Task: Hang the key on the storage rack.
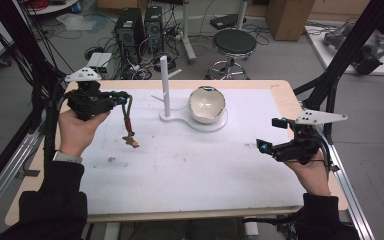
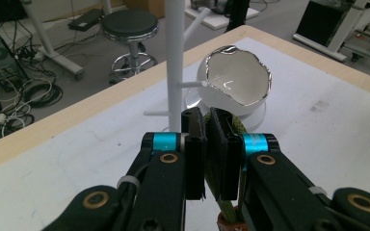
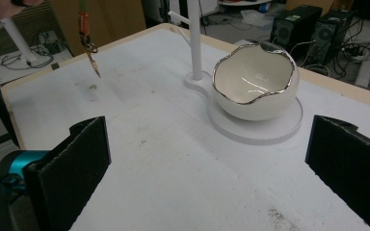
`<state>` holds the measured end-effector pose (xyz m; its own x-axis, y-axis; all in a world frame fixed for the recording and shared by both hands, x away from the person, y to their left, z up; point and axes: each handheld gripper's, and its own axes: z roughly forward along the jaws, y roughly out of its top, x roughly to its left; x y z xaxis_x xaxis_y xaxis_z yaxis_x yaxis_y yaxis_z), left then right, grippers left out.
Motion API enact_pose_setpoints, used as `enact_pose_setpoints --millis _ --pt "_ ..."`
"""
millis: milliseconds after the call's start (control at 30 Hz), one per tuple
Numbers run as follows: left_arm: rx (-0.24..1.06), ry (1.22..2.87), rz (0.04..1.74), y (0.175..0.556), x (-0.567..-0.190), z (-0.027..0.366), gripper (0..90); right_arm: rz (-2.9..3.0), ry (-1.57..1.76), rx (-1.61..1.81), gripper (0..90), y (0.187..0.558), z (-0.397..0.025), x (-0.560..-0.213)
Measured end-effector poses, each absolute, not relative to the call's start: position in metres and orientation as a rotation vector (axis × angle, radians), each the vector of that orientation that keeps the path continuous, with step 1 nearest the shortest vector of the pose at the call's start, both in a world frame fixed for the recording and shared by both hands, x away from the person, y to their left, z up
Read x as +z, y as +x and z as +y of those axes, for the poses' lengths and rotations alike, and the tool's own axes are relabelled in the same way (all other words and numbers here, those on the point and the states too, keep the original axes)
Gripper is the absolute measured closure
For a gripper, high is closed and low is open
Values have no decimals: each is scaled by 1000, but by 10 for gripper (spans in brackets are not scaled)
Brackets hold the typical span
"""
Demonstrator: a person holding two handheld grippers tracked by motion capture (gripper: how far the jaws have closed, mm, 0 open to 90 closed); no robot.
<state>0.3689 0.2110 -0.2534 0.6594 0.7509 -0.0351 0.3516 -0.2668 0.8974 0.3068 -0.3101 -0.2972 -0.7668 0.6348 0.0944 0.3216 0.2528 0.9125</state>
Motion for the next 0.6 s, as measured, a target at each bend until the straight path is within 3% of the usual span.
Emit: enact_pose_setpoints --millis 600 --pt "449 1905 848 417 -258 151 846 2221 876 1549 10 305 -315 -295"
